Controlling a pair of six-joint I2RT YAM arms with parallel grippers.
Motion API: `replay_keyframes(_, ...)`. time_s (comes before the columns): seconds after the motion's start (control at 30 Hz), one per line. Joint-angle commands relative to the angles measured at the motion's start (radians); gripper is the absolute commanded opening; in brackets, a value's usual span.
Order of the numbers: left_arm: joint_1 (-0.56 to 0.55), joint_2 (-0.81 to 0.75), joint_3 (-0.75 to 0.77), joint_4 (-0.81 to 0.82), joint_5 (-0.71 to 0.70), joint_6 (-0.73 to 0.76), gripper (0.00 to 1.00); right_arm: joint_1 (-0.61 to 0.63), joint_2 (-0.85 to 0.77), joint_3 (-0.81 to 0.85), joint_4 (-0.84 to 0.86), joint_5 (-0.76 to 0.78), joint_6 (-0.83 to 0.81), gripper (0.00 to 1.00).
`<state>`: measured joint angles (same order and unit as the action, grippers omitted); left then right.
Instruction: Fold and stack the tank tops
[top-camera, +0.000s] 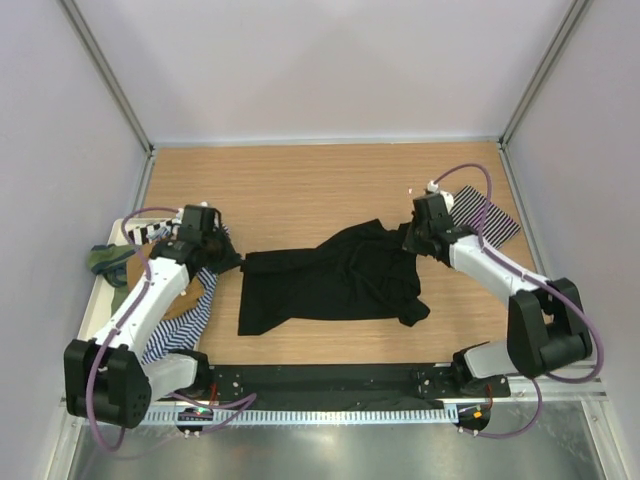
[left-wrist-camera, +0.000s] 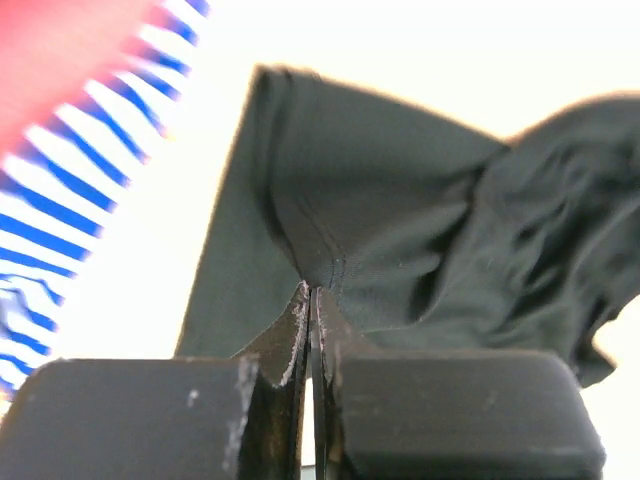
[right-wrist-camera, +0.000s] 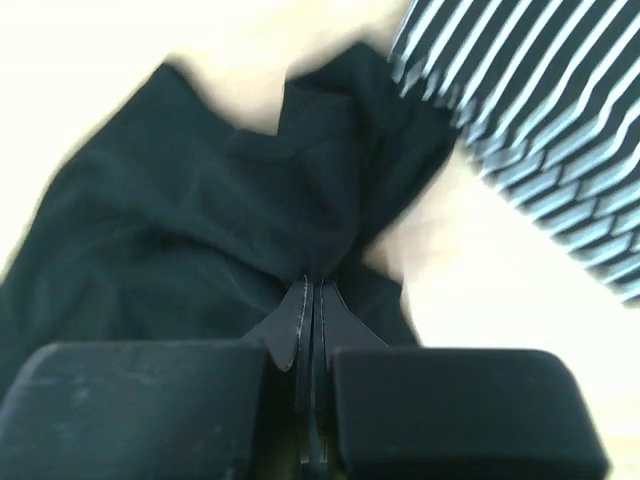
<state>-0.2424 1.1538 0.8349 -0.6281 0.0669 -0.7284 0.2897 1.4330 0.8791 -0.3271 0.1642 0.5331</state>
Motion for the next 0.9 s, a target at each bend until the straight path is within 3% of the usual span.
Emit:
replay_keyframes(0.0,0.158,-0.006,0.079,0.044,0.135,0.04,0.0,0.061,-0.149,-0.154,0.002,0.028,0.059,0.01)
replay_keyframes(0.13,0.229,0.0,0.131,0.034,0.162,0.044,0.0,0.141,-0.273,-0.288,0.016,-0.018,0.166,0.11)
replay_keyframes(0.17,0.235,0.001,0.148,0.033,0.162,0.046,0.0,0.157,-0.292,-0.342,0.029,-0.04,0.179,0.21)
replay_keyframes(0.23,0.238,0.003,0.158,0.033,0.163,0.046,0.0,0.19,-0.335,-0.373,0.033,-0.072,0.22,0.29)
replay_keyframes(0.43,0.345,-0.005,0.19,0.034,0.2,0.05,0.0,0.223,-0.41,-0.292,-0.066,0.044,0.171,0.61)
replay_keyframes(0.5,0.359,0.001,0.214,0.031,0.226,0.05,0.0,0.223,-0.392,-0.22,-0.075,0.083,0.108,0.61)
replay_keyframes(0.63,0.361,0.007,0.248,0.028,0.255,0.058,0.0,0.223,-0.277,-0.079,-0.059,0.081,0.025,0.53)
replay_keyframes(0.87,0.361,0.023,0.26,0.002,0.278,0.099,0.0,0.206,0.086,0.175,-0.058,-0.049,-0.054,0.5)
